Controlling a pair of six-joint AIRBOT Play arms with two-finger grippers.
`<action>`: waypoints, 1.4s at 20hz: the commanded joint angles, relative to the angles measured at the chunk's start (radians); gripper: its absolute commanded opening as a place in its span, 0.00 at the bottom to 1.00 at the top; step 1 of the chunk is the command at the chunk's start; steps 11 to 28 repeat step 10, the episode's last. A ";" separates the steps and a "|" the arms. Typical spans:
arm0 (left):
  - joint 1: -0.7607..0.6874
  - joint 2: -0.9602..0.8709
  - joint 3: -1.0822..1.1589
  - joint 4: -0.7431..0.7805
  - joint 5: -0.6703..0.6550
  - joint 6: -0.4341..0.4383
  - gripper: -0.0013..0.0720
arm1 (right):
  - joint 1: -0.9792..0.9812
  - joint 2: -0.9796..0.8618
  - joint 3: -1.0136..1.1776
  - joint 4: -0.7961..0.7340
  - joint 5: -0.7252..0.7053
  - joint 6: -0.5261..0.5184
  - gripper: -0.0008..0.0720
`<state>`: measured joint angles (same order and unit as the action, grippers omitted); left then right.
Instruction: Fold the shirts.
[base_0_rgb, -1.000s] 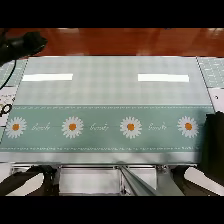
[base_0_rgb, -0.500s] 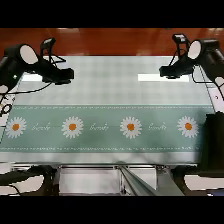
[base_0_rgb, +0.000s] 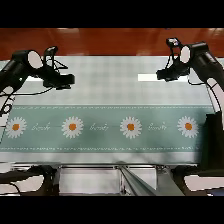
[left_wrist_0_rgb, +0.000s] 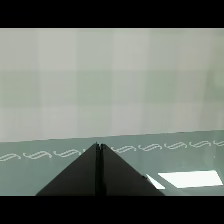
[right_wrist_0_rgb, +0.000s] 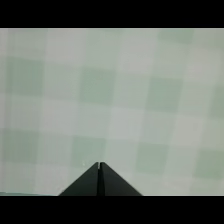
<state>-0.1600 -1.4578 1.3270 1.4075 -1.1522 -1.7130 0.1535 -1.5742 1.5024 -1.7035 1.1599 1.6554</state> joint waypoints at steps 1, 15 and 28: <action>0.000 -0.017 -0.001 0.003 0.000 -0.002 0.05 | 0.001 -0.001 0.000 -0.006 -0.001 0.001 0.05; 0.000 -0.044 -0.001 0.003 0.000 -0.002 0.05 | 0.001 -0.001 0.000 -0.006 -0.001 0.001 0.05; 0.000 -0.044 -0.001 0.003 0.000 -0.002 0.05 | 0.001 -0.001 0.000 -0.006 -0.001 0.001 0.05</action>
